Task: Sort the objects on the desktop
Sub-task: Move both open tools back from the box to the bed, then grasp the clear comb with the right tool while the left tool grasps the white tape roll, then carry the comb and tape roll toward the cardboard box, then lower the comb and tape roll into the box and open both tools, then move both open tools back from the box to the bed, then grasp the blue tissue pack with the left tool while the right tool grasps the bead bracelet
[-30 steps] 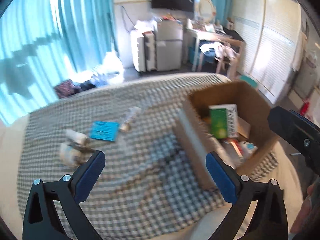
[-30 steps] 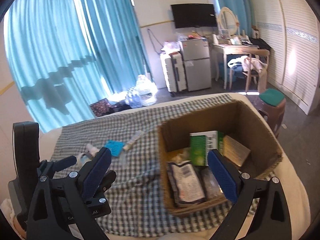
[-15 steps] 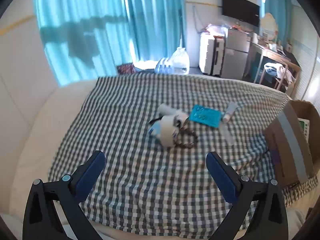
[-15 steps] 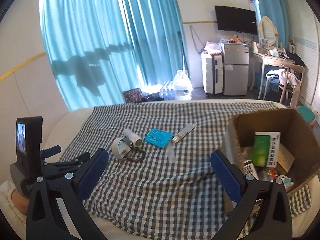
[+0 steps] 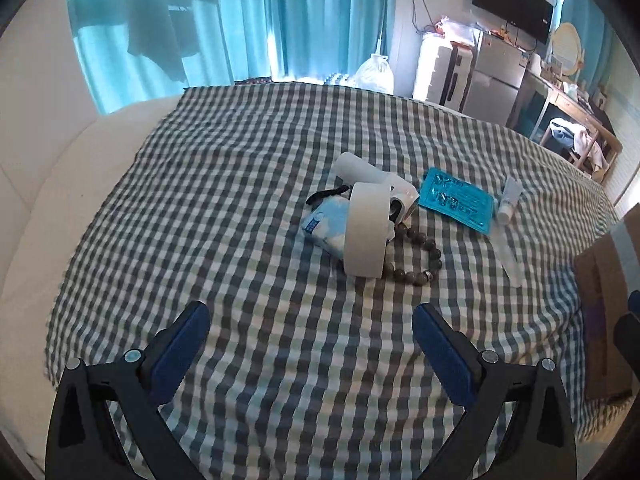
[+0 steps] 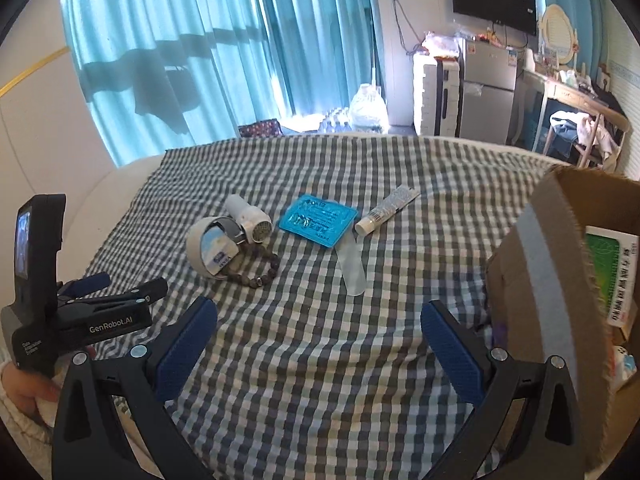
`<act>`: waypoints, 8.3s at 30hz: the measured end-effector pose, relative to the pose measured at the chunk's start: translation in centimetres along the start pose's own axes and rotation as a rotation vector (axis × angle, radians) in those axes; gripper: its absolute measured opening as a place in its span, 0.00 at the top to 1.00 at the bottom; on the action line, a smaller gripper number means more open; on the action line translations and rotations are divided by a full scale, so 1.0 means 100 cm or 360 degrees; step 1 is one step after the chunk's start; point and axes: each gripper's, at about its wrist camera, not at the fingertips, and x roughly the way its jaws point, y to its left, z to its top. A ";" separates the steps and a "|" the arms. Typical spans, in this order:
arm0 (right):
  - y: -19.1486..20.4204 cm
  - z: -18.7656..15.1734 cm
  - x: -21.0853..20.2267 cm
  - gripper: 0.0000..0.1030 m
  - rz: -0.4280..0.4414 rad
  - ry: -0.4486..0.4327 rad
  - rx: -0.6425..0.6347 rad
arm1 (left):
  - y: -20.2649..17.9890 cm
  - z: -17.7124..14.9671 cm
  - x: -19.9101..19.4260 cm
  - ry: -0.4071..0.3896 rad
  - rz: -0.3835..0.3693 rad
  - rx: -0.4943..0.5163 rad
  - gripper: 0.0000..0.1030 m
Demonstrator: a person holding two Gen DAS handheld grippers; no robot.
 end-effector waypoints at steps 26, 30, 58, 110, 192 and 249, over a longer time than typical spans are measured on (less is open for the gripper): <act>-0.039 0.019 0.154 0.48 0.0025 0.0313 0.0110 | -0.012 0.059 0.072 0.0085 -0.0287 0.0061 0.72; -0.028 0.022 0.154 0.83 0.0004 0.0362 0.0005 | -0.001 0.061 0.051 0.0068 -0.0304 0.0032 0.72; 0.010 0.002 0.166 0.51 -0.0160 0.0426 -0.0084 | 0.022 0.026 0.033 0.0161 -0.0313 -0.0025 0.73; 0.027 -0.002 0.010 0.75 0.0186 0.0161 0.0030 | -0.011 0.019 -0.044 0.0051 -0.0434 0.0094 0.72; 0.014 -0.007 -0.136 0.18 -0.0009 -0.0277 -0.0012 | 0.011 -0.023 -0.119 -0.0178 -0.0014 -0.0029 0.00; 0.082 -0.019 0.129 0.89 0.0099 0.0345 -0.0085 | 0.068 -0.003 0.056 0.0281 -0.0090 -0.0169 0.49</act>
